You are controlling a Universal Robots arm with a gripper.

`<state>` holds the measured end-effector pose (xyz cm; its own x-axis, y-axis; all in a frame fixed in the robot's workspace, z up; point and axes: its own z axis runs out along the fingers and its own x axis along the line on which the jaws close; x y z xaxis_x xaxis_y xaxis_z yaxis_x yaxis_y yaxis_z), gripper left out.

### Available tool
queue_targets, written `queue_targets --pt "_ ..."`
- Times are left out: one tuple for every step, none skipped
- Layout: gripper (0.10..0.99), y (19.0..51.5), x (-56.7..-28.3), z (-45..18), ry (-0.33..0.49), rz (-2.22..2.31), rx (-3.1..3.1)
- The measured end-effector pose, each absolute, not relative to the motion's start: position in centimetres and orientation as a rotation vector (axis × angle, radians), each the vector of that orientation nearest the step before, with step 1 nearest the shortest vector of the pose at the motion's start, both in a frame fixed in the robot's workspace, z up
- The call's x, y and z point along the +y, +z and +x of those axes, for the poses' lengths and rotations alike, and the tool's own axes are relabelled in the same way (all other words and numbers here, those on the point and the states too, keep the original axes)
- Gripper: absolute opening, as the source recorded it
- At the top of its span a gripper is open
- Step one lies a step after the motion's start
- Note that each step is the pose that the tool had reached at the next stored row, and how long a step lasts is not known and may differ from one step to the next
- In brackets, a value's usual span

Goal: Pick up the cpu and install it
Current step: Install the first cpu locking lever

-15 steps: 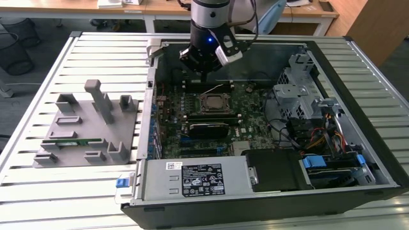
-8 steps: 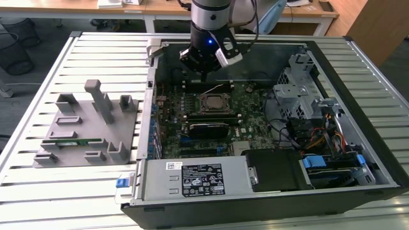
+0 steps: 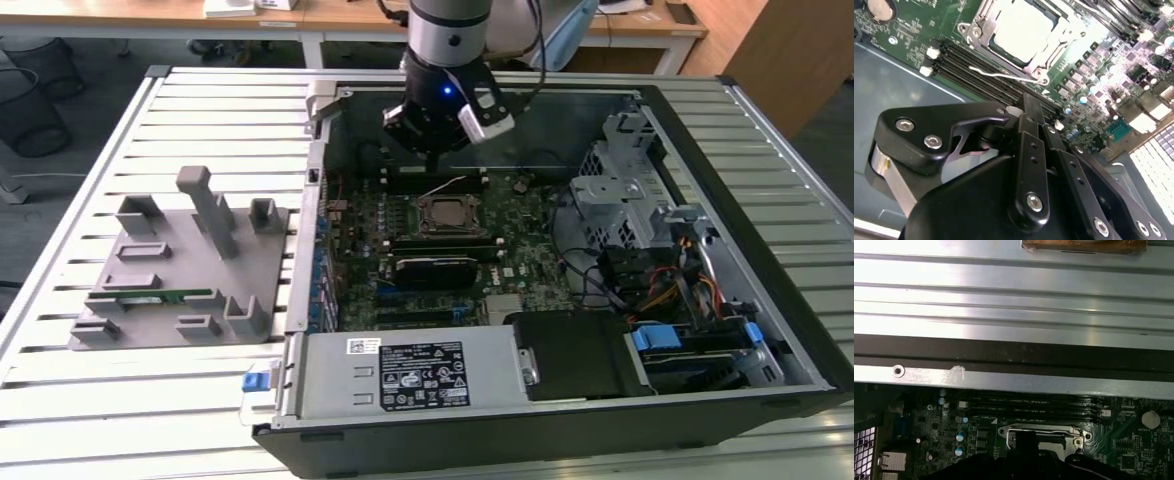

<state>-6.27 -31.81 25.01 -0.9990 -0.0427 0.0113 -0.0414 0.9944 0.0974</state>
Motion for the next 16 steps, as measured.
queue_targets --pt "0.106 24.98 -31.81 -6.27 -0.153 0.066 -3.124" --pt "0.106 24.96 -31.82 -6.27 -0.158 0.067 -3.124" --pt "0.106 24.93 -31.81 -6.26 -0.164 0.068 -3.125" --pt "0.106 24.87 -31.80 -6.25 -0.168 0.068 -3.125" --pt "0.106 24.81 -31.80 -6.24 -0.168 0.068 -3.126" --pt "0.106 24.76 -31.80 -6.21 -0.168 0.068 -3.126" --pt "0.106 24.71 -31.81 -6.17 -0.168 0.068 -3.126" --pt "0.106 24.64 -31.81 -6.12 -0.168 0.068 -3.126" --pt "0.106 24.57 -31.81 -6.06 -0.168 0.068 -3.127" --pt "0.106 24.49 -31.81 -6.00 -0.168 0.068 -3.127" --pt "0.106 24.40 -31.81 -5.90 -0.168 0.068 -3.127" --pt "0.106 24.32 -31.81 -5.80 -0.168 0.068 -3.127" --pt "0.106 24.25 -31.81 -5.67 -0.168 0.068 -3.127" --pt "0.106 24.21 -31.81 -5.52 -0.167 0.068 -3.127" --pt "0.106 24.18 -31.80 -5.38 -0.168 0.068 -3.127" --pt "0.106 24.18 -31.81 -5.28 -0.167 0.068 -3.127"
